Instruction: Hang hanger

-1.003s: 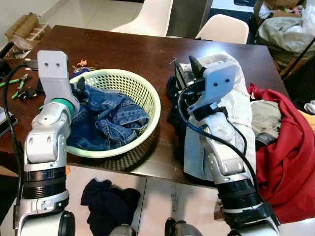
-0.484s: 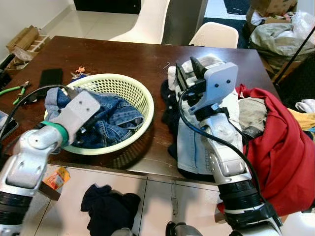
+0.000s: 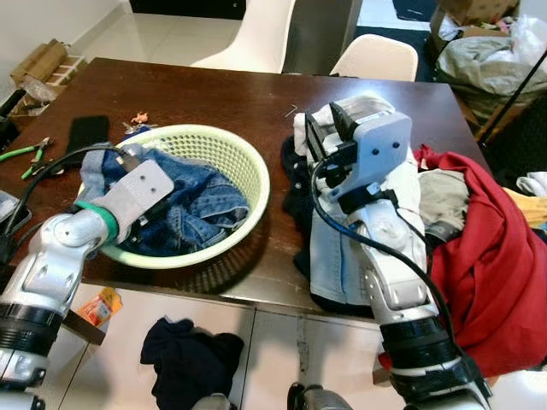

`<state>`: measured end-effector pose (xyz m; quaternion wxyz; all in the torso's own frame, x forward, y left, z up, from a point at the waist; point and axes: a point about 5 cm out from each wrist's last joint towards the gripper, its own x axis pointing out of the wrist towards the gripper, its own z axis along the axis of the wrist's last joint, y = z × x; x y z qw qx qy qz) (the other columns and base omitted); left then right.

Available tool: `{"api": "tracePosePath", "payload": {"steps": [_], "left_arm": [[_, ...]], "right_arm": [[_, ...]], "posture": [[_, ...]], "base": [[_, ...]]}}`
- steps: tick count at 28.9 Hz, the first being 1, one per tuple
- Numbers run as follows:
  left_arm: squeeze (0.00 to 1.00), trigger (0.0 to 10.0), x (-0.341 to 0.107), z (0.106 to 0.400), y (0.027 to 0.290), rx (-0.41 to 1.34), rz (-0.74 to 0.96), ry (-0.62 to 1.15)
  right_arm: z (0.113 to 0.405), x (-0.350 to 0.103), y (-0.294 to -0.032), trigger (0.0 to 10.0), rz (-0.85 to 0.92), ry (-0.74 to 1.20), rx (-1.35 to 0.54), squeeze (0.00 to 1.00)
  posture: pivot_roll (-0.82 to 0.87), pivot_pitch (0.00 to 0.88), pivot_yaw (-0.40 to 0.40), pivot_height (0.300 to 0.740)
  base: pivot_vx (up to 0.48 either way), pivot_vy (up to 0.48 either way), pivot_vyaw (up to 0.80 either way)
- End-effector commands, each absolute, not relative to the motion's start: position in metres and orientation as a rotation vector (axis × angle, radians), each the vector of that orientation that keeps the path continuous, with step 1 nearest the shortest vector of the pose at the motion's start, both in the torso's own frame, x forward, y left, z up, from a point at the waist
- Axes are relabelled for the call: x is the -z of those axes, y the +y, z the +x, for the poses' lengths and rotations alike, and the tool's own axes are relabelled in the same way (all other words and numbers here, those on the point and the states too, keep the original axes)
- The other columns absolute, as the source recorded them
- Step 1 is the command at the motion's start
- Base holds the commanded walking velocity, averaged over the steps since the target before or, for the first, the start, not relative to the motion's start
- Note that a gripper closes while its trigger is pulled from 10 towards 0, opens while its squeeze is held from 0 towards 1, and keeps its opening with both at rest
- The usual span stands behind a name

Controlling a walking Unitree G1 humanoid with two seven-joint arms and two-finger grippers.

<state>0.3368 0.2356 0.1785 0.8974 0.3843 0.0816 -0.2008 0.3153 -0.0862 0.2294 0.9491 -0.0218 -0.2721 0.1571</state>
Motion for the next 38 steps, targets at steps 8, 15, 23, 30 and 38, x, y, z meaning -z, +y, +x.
{"api": "tracePosePath", "payload": {"steps": [8, 15, 23, 30, 38], "left_arm": [[0.00, 10.0, -0.201, 0.335, 0.219, 0.617, 0.751, 0.086], [0.00, 10.0, -0.235, 0.328, 0.181, 0.808, 0.752, -0.122], [0.00, 10.0, -0.205, 0.349, 0.180, 0.834, 0.763, -0.017], [0.00, 10.0, -0.176, 0.360, 0.177, 0.888, 0.749, 0.107], [1.00, 10.0, -0.178, 0.360, 0.178, 0.884, 0.759, 0.100]], "right_arm": [[0.311, -0.225, -0.085, 10.0, -0.056, -0.531, -0.330, 0.00], [0.311, -0.226, -0.084, 10.0, -0.058, -0.531, -0.337, 0.00], [0.310, -0.227, -0.083, 10.0, -0.058, -0.529, -0.338, 0.00], [0.306, -0.227, -0.086, 10.0, -0.070, -0.522, -0.328, 0.00], [0.304, -0.224, -0.087, 10.0, -0.068, -0.511, -0.320, 0.00]], "posture": [[0.04, 0.060, 0.016, 0.733], [0.04, 0.064, 0.013, 0.733], [0.02, 0.075, 0.021, 0.733], [-0.02, 0.102, 0.031, 0.733], [-0.01, 0.109, 0.032, 0.733]], "base": [[0.000, 0.000, 0.00], [0.000, 0.000, 0.00], [0.000, 0.000, 0.00], [0.000, 0.000, 0.00], [0.000, 0.000, 0.00]]}}
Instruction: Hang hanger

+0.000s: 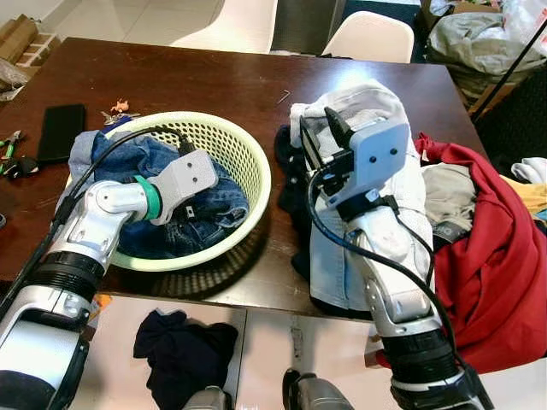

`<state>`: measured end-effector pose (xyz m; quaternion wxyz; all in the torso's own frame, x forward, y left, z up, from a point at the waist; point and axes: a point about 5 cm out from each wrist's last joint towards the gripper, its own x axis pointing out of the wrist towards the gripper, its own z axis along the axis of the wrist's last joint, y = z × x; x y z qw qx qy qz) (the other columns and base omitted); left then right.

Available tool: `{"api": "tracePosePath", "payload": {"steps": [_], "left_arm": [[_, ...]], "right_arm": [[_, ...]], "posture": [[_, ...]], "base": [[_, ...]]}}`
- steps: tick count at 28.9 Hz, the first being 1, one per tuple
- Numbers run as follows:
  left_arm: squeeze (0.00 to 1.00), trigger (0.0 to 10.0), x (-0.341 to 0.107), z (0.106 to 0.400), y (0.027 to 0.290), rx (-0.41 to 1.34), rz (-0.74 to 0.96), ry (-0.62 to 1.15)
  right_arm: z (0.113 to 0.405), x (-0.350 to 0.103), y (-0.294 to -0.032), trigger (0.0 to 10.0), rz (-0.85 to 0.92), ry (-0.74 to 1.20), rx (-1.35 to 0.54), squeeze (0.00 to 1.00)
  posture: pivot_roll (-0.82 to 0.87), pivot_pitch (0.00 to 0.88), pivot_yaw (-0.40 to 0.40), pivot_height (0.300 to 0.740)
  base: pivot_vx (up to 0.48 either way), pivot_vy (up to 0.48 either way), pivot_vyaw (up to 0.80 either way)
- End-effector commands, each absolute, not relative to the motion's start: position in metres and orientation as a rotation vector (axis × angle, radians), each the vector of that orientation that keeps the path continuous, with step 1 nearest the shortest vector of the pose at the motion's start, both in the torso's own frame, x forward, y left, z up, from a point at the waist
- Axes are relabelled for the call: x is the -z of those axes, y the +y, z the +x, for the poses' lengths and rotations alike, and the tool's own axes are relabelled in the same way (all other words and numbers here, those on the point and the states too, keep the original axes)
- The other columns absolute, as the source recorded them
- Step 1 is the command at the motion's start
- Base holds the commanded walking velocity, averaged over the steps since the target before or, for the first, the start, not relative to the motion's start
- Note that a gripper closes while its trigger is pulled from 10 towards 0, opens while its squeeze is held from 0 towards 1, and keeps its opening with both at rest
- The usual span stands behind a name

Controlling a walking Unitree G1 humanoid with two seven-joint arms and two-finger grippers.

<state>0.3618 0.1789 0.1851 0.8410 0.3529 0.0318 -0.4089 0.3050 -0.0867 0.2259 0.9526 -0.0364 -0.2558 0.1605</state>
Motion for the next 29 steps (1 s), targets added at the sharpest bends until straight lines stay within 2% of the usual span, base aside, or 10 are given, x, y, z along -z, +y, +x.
{"api": "tracePosePath", "payload": {"steps": [1, 9, 10, 14, 19, 24, 25, 26, 27, 29], "left_arm": [[0.02, 10.0, -0.179, 0.361, 0.178, 0.882, 0.763, 0.091], [0.00, 10.0, -0.194, 0.352, 0.171, 0.992, 0.815, -0.005], [0.00, 10.0, -0.204, 0.345, 0.164, 1.039, 0.832, -0.065], [0.00, 10.0, -0.208, 0.337, 0.156, 1.079, 0.823, -0.101], [0.00, 10.0, -0.193, 0.340, 0.156, 1.051, 0.841, -0.060], [0.00, 9.9, -0.184, 0.349, 0.164, 0.973, 0.871, -0.010], [0.00, 9.1, -0.180, 0.353, 0.169, 0.927, 0.908, 0.018], [0.00, 9.1, -0.180, 0.353, 0.169, 0.927, 0.908, 0.018], [0.00, 7.3, -0.176, 0.356, 0.175, 0.879, 0.938, 0.051], [0.00, 7.3, -0.176, 0.356, 0.175, 0.879, 0.938, 0.051]], "right_arm": [[0.304, -0.224, -0.087, 10.0, -0.066, -0.508, -0.319, 0.00], [0.301, -0.207, -0.104, 10.0, -0.044, -0.428, -0.267, 0.00], [0.295, -0.197, -0.112, 10.0, -0.047, -0.382, -0.268, 0.00], [0.286, -0.183, -0.117, 10.0, -0.039, -0.318, -0.282, 0.00], [0.276, -0.160, -0.120, 10.0, 0.015, -0.225, -0.270, 0.00], [0.275, -0.157, -0.117, 10.0, 0.055, -0.208, -0.259, 0.00], [0.274, -0.158, -0.114, 10.0, 0.069, -0.210, -0.259, 0.00], [0.274, -0.158, -0.114, 10.0, 0.069, -0.210, -0.259, 0.00], [0.274, -0.160, -0.112, 10.0, 0.086, -0.216, -0.263, 0.00], [0.274, -0.160, -0.112, 10.0, 0.086, -0.216, -0.263, 0.00]], "posture": [[-0.01, 0.109, 0.032, 0.733], [-0.01, 0.116, 0.032, 0.733], [-0.01, 0.118, 0.032, 0.733], [-0.01, 0.119, 0.029, 0.733], [-0.01, 0.118, 0.029, 0.733], [-0.01, 0.119, 0.034, 0.733], [-0.01, 0.120, 0.040, 0.733], [-0.01, 0.120, 0.040, 0.733], [-0.01, 0.120, 0.042, 0.733], [-0.01, 0.120, 0.042, 0.733]], "base": [[0.000, 0.000, 0.00], [0.000, 0.000, 0.00], [0.000, 0.000, 0.00], [0.000, 0.000, 0.00], [0.000, 0.000, 0.00], [0.000, 0.000, 0.00], [0.000, 0.000, 0.00], [0.000, 0.000, 0.00], [0.000, 0.000, 0.00], [0.000, 0.000, 0.00]]}}
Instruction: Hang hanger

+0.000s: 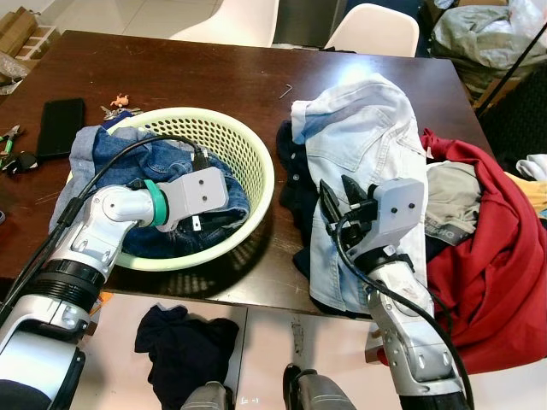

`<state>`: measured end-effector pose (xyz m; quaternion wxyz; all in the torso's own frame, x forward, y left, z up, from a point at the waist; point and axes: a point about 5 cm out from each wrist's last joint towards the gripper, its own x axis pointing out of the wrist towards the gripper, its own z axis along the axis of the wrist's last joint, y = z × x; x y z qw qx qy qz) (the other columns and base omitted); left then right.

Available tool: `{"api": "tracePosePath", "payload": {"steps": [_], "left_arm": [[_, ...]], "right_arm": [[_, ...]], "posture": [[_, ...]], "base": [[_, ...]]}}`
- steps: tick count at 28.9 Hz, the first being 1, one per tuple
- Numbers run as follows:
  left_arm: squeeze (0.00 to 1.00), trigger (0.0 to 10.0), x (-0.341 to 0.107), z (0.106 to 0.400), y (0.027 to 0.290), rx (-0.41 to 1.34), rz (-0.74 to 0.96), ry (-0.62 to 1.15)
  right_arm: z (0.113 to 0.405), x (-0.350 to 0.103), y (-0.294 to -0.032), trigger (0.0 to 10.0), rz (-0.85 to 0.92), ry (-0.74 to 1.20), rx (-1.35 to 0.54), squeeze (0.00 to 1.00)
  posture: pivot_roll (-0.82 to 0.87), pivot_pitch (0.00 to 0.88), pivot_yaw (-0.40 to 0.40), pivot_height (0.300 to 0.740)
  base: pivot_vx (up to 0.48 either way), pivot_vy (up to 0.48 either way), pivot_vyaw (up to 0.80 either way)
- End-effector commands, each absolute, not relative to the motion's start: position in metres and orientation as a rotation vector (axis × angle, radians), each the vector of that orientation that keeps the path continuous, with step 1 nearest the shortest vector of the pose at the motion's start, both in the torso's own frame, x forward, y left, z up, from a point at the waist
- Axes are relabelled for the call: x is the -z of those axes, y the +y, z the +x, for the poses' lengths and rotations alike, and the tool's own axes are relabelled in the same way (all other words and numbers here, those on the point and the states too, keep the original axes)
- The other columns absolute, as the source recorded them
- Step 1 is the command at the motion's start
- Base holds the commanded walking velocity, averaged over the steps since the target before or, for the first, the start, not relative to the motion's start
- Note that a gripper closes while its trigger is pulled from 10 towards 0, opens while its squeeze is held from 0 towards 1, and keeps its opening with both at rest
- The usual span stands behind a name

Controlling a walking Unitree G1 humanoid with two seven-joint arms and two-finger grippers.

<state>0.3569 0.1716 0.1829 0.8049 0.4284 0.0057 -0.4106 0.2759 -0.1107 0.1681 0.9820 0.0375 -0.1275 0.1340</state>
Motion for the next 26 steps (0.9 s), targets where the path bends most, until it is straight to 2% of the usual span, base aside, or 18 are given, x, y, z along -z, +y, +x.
{"api": "tracePosePath", "payload": {"steps": [1, 2, 3, 7, 10, 18, 19, 21, 22, 23, 24, 25, 26], "left_arm": [[0.00, 4.8, -0.172, 0.358, 0.181, 0.843, 0.943, 0.082], [0.00, 4.8, -0.172, 0.358, 0.181, 0.843, 0.943, 0.082], [0.00, 0.0, -0.170, 0.361, 0.188, 0.790, 0.961, 0.105], [0.00, 0.0, -0.171, 0.366, 0.194, 0.722, 0.980, 0.111], [0.00, 0.0, -0.184, 0.372, 0.193, 0.626, 0.973, 0.034], [0.00, 0.0, -0.194, 0.378, 0.192, 0.542, 0.962, -0.048], [0.00, 0.0, -0.214, 0.382, 0.192, 0.414, 0.937, -0.169], [0.00, 0.0, -0.214, 0.382, 0.192, 0.414, 0.937, -0.169], [0.00, 0.0, -0.225, 0.383, 0.193, 0.352, 0.918, -0.229], [0.00, 3.3, -0.238, 0.382, 0.193, 0.279, 0.914, -0.305], [0.00, 3.3, -0.238, 0.382, 0.193, 0.279, 0.914, -0.305], [0.00, 3.3, -0.254, 0.380, 0.192, 0.192, 0.880, -0.396], [0.00, 10.0, -0.271, 0.375, 0.190, 0.113, 0.841, -0.489]], "right_arm": [[0.273, -0.163, -0.110, 10.0, 0.112, -0.220, -0.268, 0.00], [0.273, -0.163, -0.110, 10.0, 0.112, -0.220, -0.268, 0.00], [0.273, -0.165, -0.109, 10.0, 0.128, -0.223, -0.274, 0.00], [0.272, -0.167, -0.108, 10.0, 0.140, -0.225, -0.280, 0.00], [0.273, -0.169, -0.107, 10.0, 0.141, -0.231, -0.281, 0.00], [0.275, -0.171, -0.105, 10.0, 0.141, -0.234, -0.286, 0.00], [0.278, -0.173, -0.104, 10.0, 0.141, -0.241, -0.289, 0.00], [0.278, -0.173, -0.104, 10.0, 0.141, -0.241, -0.289, 0.00], [0.279, -0.174, -0.104, 10.0, 0.141, -0.246, -0.290, 0.00], [0.280, -0.176, -0.104, 10.0, 0.140, -0.252, -0.291, 0.00], [0.280, -0.176, -0.104, 10.0, 0.140, -0.252, -0.291, 0.00], [0.282, -0.178, -0.103, 10.0, 0.140, -0.260, -0.292, 0.00], [0.283, -0.179, -0.102, 10.0, 0.141, -0.268, -0.294, 0.00]], "posture": [[-0.01, 0.120, 0.045, 0.733], [-0.01, 0.120, 0.045, 0.733], [-0.01, 0.120, 0.045, 0.733], [-0.01, 0.120, 0.045, 0.733], [0.00, 0.123, 0.042, 0.733], [0.00, 0.120, 0.040, 0.733], [0.01, 0.110, 0.038, 0.733], [0.01, 0.110, 0.038, 0.733], [0.01, 0.110, 0.038, 0.733], [0.01, 0.104, 0.041, 0.733], [0.01, 0.104, 0.041, 0.733], [0.02, 0.100, 0.041, 0.733], [0.02, 0.092, 0.039, 0.733]], "base": [[0.000, 0.000, 0.00], [0.000, 0.000, 0.00], [0.000, 0.000, 0.00], [0.000, 0.000, 0.00], [0.000, 0.000, 0.00], [0.000, 0.000, 0.00], [0.000, 0.000, 0.00], [0.000, 0.000, 0.00], [0.000, 0.000, 0.00], [0.000, 0.000, 0.00], [0.000, 0.000, 0.00], [0.000, 0.000, 0.00], [0.000, 0.000, 0.00]]}}
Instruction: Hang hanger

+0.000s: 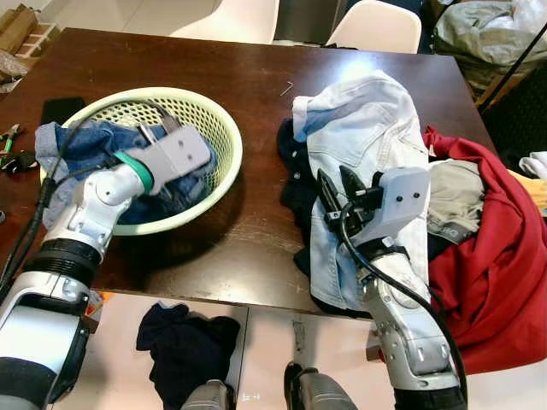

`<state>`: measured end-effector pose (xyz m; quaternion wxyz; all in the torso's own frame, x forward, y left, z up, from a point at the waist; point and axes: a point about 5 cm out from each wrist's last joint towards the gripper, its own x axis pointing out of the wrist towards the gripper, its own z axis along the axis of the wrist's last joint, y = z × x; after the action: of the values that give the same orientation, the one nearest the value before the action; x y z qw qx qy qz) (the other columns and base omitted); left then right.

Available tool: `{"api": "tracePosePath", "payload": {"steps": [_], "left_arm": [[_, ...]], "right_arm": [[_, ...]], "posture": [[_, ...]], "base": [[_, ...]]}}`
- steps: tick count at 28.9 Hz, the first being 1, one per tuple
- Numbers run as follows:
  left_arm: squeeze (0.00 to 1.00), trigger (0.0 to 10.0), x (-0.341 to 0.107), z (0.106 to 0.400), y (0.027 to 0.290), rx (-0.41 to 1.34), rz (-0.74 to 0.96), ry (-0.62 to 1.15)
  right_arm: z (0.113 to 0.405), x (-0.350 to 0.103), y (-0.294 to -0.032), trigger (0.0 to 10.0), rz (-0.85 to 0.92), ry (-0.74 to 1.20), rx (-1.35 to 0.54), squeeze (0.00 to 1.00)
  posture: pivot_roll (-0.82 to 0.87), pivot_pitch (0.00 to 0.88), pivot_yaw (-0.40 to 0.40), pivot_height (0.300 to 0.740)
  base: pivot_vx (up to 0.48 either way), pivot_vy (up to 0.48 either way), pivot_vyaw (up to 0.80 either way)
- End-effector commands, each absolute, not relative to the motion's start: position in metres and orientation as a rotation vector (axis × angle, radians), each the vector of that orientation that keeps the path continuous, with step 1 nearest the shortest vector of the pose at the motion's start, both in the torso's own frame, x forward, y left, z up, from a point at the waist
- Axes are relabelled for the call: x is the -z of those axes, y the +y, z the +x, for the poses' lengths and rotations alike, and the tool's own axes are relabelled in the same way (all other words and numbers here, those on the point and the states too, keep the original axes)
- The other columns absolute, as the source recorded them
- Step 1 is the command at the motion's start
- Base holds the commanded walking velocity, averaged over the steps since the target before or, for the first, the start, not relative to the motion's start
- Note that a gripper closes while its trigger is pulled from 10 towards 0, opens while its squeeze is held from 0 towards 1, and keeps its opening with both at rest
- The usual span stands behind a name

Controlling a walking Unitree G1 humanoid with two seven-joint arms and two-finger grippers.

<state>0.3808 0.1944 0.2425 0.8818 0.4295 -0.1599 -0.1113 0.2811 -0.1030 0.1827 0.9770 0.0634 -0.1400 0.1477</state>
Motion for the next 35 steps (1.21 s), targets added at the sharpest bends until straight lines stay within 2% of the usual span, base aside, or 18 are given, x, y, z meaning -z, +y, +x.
{"api": "tracePosePath", "payload": {"steps": [1, 4, 5, 6, 8, 10, 12, 13, 14, 15, 16, 18, 20, 22, 27, 30, 35], "left_arm": [[0.00, 10.0, -0.271, 0.375, 0.190, 0.113, 0.841, -0.489], [0.00, 10.0, -0.303, 0.362, 0.184, -0.015, 0.794, -0.655], [0.00, 10.0, -0.303, 0.362, 0.184, -0.015, 0.794, -0.655], [0.00, 10.0, -0.323, 0.353, 0.178, -0.055, 0.795, -0.755], [0.00, 10.0, -0.323, 0.353, 0.178, -0.055, 0.795, -0.755], [0.00, 10.0, -0.367, 0.331, 0.167, -0.148, 0.835, -0.988], [0.00, 10.0, -0.367, 0.331, 0.167, -0.148, 0.835, -0.988], [0.00, 10.0, -0.388, 0.320, 0.160, -0.188, 0.847, -1.109], [0.00, 10.0, -0.388, 0.320, 0.160, -0.188, 0.847, -1.109], [0.00, 10.0, -0.408, 0.310, 0.149, -0.205, 0.847, -1.234], [0.00, 10.0, -0.408, 0.310, 0.149, -0.205, 0.847, -1.234], [0.00, 10.0, -0.438, 0.291, 0.125, -0.150, 0.816, -1.440], [0.00, 10.0, -0.438, 0.291, 0.125, -0.150, 0.816, -1.440], [0.00, 10.0, -0.458, 0.274, 0.108, -0.058, 0.772, -1.579], [0.00, 10.0, -0.470, 0.260, 0.094, -0.003, 0.768, -1.676], [0.00, 10.0, -0.476, 0.261, 0.082, 0.030, 0.691, -1.643], [0.00, 10.0, -0.477, 0.268, 0.081, 0.008, 0.677, -1.591]], "right_arm": [[0.283, -0.179, -0.102, 10.0, 0.141, -0.268, -0.294, 0.00], [0.287, -0.183, -0.099, 10.0, 0.141, -0.282, -0.303, 0.00], [0.287, -0.183, -0.099, 10.0, 0.141, -0.282, -0.303, 0.00], [0.289, -0.185, -0.097, 10.0, 0.141, -0.290, -0.312, 0.00], [0.289, -0.185, -0.097, 10.0, 0.141, -0.290, -0.312, 0.00], [0.293, -0.188, -0.093, 10.0, 0.142, -0.303, -0.331, 0.00], [0.293, -0.188, -0.093, 10.0, 0.142, -0.303, -0.331, 0.00], [0.294, -0.189, -0.091, 10.0, 0.142, -0.308, -0.338, 0.00], [0.294, -0.189, -0.091, 10.0, 0.142, -0.308, -0.338, 0.00], [0.295, -0.190, -0.090, 10.0, 0.142, -0.311, -0.342, 0.00], [0.295, -0.190, -0.090, 10.0, 0.142, -0.311, -0.342, 0.00], [0.297, -0.190, -0.089, 10.0, 0.143, -0.313, -0.343, 0.00], [0.297, -0.190, -0.089, 10.0, 0.143, -0.313, -0.343, 0.00], [0.299, -0.190, -0.089, 10.0, 0.146, -0.316, -0.339, 0.00], [0.301, -0.190, -0.087, 10.0, 0.151, -0.321, -0.336, 0.00], [0.303, -0.191, -0.087, 10.0, 0.152, -0.327, -0.332, 0.00], [0.304, -0.191, -0.091, 10.0, 0.157, -0.332, -0.305, 0.00]], "posture": [[0.02, 0.092, 0.039, 0.733], [0.03, 0.084, 0.035, 0.733], [0.03, 0.084, 0.035, 0.733], [0.03, 0.078, 0.032, 0.733], [0.03, 0.078, 0.032, 0.733], [0.04, 0.064, 0.026, 0.733], [0.04, 0.064, 0.026, 0.733], [0.05, 0.060, 0.022, 0.733], [0.05, 0.060, 0.022, 0.733], [0.05, 0.056, 0.020, 0.733], [0.05, 0.056, 0.020, 0.733], [0.05, 0.048, 0.019, 0.733], [0.05, 0.048, 0.019, 0.733], [0.05, 0.044, 0.022, 0.733], [0.06, 0.043, 0.022, 0.733], [0.05, 0.039, 0.025, 0.733], [0.05, 0.039, 0.027, 0.733]], "base": [[0.000, 0.000, 0.00], [0.000, 0.000, 0.00], [0.000, 0.000, 0.00], [0.000, 0.000, 0.00], [0.000, 0.000, 0.00], [0.000, 0.000, 0.00], [0.000, 0.000, 0.00], [0.000, 0.000, 0.00], [0.000, 0.000, 0.00], [0.000, 0.000, 0.00], [0.000, 0.000, 0.00], [0.000, 0.000, 0.00], [0.000, 0.000, 0.00], [0.000, 0.000, 0.00], [0.000, 0.000, 0.00], [0.000, 0.000, 0.00], [0.000, 0.000, 0.00]]}}
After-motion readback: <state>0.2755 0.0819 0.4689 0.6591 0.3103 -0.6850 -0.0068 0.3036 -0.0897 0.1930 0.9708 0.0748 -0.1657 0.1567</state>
